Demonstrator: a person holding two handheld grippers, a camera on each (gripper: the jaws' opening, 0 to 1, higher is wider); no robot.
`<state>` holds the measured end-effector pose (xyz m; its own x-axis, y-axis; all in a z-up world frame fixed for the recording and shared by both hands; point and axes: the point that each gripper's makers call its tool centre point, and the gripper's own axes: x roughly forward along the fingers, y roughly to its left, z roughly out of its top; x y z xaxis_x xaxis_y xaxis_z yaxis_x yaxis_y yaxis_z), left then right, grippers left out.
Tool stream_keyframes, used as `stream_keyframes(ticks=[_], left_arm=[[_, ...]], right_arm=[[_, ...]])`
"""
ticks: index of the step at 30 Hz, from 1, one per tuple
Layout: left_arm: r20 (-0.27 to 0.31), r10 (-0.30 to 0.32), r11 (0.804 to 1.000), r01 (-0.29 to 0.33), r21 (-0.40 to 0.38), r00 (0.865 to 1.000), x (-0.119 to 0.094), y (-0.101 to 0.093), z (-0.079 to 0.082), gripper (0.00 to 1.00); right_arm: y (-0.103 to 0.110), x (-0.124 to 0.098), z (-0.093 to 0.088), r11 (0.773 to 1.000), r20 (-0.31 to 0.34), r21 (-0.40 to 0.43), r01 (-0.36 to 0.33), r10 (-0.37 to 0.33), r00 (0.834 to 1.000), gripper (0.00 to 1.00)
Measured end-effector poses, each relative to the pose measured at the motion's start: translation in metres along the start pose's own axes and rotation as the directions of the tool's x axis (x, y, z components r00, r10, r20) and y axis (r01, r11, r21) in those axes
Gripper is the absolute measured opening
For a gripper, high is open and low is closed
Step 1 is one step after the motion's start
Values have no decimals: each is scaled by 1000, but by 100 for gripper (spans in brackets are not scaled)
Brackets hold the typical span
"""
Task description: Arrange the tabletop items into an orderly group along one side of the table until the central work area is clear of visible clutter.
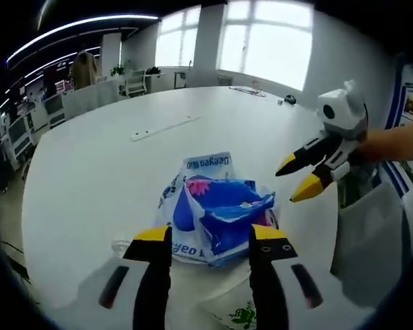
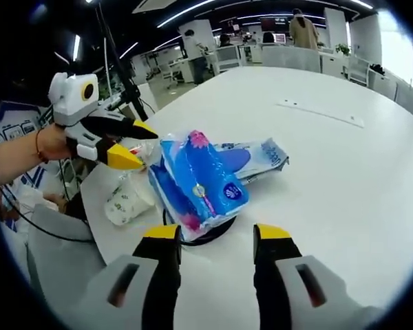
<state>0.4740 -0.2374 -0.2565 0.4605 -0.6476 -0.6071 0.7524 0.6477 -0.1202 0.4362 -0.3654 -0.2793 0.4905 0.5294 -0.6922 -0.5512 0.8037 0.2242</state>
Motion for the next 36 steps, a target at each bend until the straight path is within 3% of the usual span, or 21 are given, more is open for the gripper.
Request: stream_keyframes(ticks=[19,36], left_arm=[[-69,27,999,-25,30,997,15,8,-14,29],[-87,16,999,-13,35,996,18,6,-21,13]], right_arm=[[2,19,-4,998,-31,54,29,-27,999,24],[2,22,-4,995,-30,97,40,-38,999,5]])
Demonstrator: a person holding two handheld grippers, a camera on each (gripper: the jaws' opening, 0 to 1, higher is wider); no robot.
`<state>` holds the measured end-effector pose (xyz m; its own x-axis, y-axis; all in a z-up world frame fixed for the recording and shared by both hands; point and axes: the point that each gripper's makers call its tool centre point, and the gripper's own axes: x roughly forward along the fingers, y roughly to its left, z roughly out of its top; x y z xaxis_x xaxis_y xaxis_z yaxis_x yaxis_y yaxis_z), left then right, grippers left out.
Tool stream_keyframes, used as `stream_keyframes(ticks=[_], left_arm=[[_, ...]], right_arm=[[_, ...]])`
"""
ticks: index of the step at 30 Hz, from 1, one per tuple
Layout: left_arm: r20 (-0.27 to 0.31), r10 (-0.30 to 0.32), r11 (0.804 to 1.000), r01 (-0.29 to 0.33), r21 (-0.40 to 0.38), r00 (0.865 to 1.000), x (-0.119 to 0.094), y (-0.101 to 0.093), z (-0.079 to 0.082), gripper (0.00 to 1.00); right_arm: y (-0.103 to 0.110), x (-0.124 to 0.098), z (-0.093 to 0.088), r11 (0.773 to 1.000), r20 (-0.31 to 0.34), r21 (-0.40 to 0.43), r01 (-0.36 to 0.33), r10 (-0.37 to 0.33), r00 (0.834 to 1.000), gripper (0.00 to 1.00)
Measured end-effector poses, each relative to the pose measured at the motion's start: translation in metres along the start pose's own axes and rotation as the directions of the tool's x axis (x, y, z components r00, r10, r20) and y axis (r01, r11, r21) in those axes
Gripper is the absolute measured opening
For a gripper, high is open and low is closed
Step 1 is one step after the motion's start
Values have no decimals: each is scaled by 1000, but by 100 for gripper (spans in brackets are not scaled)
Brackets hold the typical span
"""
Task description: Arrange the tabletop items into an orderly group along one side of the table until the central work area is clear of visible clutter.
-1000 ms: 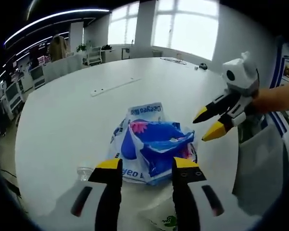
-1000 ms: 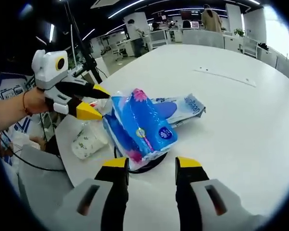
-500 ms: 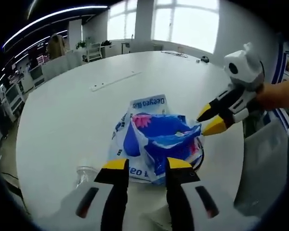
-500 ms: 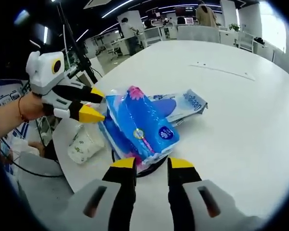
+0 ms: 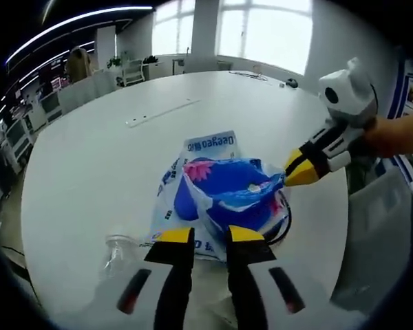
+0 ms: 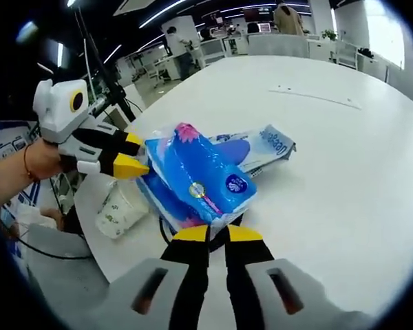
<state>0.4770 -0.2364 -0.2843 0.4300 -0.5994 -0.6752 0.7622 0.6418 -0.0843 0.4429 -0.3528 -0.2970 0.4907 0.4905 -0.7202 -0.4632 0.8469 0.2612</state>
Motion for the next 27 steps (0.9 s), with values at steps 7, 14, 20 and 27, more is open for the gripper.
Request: stream_keyframes(ticks=[7,14,20,27], left_arm=[[-2,-12,1000,12,-8,1000,1,-3,-1,7],[2,-19,1000,19,-25,1000,-1,-4,-1,4],[14,-18,999,19,-29,1000,-4,-5,3,2],[31,-16,999,17,-47,999,-9,-5,6,1]], right_arm=[[3,1,1,1000,2,14,-14,14,1000,0],[6,0,2,1000,-2,19,-23,23,1000,0],[7,-2,4,999,4,26,-26,26,1000,0],[9,-5,9,999,17,26,-31,31,999,0]])
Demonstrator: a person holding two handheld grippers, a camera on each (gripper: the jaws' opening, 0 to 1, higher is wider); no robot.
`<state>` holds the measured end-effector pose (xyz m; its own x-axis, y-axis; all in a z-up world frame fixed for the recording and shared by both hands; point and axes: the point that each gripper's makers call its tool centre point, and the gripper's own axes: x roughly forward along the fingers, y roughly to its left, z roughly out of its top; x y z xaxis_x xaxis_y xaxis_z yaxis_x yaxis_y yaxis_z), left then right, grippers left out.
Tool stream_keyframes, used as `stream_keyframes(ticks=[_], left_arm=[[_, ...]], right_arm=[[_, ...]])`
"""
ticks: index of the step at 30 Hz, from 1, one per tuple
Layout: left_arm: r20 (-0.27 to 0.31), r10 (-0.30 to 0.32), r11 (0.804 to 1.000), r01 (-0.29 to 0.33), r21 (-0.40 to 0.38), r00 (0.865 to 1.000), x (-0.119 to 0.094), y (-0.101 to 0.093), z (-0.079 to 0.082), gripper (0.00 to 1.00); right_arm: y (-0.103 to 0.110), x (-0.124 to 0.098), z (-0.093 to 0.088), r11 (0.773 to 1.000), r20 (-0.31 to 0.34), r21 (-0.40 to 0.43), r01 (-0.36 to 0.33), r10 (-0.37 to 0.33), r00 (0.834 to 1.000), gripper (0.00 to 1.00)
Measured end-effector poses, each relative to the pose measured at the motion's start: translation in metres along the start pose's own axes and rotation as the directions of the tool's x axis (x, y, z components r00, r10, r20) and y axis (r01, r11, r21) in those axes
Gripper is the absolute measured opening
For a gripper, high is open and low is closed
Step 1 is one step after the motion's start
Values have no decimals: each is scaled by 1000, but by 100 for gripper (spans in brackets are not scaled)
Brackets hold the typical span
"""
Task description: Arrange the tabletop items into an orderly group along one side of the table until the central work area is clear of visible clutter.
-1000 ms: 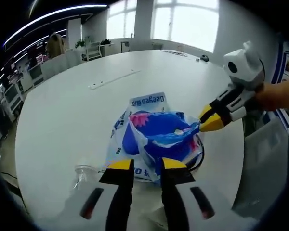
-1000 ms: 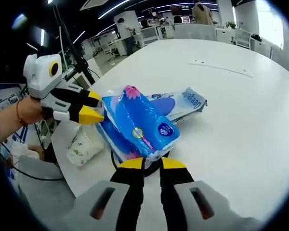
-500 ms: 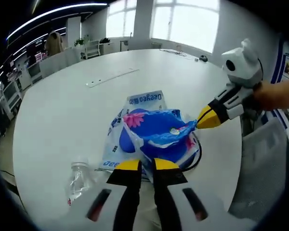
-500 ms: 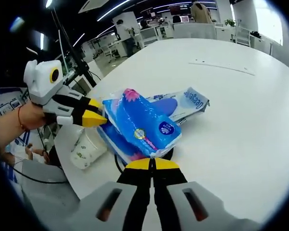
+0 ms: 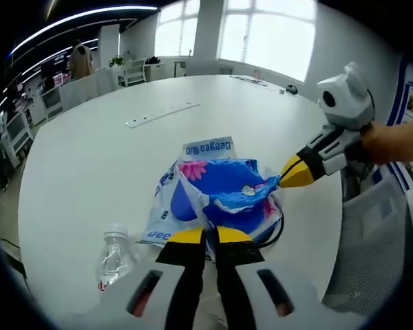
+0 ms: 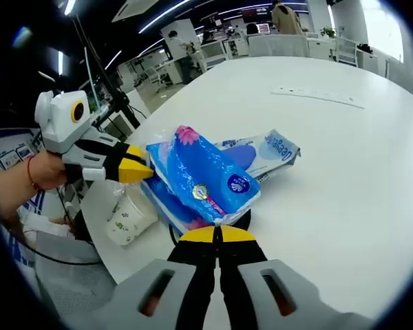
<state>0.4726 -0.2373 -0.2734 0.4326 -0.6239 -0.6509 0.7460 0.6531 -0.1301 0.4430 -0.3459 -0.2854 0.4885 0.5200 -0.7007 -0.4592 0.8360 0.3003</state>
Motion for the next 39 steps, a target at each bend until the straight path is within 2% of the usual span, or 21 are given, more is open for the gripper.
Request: stream_keyframes(ticks=[10,21,39], left_arm=[[21,1,1000,-1,-1,1000,-8,-3,9,0],[54,7,1000,-7,-10,999,-13,-13,27,0],[110,-20,1000,18,20,994,-9,-37,71,0]], right_arm=[[3,-10,8,1000,20,3,-16,16,1000,0],[-1,-27,20,999,49,-25,-20,22,999,0],[-24,-66,40,999,107,-50,11,-5,994,0]])
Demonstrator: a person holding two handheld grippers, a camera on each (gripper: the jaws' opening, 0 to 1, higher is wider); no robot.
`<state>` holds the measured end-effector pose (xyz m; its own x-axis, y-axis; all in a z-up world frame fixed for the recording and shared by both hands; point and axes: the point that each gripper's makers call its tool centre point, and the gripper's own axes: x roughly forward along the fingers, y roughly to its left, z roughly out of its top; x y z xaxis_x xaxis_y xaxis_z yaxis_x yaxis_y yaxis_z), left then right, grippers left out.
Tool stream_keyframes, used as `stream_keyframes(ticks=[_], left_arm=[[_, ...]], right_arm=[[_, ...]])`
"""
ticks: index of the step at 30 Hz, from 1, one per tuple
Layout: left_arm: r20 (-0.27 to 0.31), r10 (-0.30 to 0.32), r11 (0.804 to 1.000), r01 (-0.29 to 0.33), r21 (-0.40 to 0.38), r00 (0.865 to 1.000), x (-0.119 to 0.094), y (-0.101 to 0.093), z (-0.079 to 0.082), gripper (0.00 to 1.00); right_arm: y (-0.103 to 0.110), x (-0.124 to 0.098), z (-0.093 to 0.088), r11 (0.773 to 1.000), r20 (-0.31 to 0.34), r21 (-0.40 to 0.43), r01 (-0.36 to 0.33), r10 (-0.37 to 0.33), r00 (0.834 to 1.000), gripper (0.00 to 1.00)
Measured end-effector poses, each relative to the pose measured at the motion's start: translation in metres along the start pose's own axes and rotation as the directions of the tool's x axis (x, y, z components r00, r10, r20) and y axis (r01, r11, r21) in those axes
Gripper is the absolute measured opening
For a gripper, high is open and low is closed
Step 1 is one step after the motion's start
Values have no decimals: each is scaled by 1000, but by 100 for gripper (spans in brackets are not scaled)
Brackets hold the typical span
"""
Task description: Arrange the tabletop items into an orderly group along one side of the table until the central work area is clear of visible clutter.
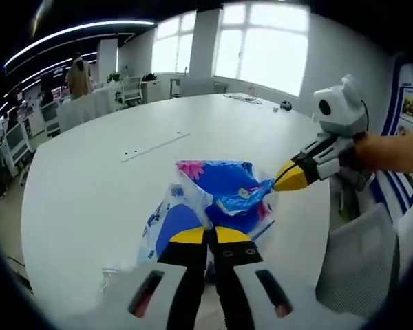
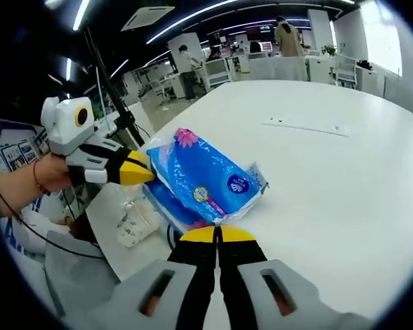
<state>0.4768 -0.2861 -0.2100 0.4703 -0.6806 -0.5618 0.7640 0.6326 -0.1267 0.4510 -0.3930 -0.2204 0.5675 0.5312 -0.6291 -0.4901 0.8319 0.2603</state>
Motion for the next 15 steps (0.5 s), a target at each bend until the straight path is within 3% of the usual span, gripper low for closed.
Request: stream_keyframes(ticks=[15], left_arm=[[44,-9,1000,9,-5,999,22,-21,38,0]], right_arm=[[-30,-30,14,999,28,-22,30,-30,999,0]])
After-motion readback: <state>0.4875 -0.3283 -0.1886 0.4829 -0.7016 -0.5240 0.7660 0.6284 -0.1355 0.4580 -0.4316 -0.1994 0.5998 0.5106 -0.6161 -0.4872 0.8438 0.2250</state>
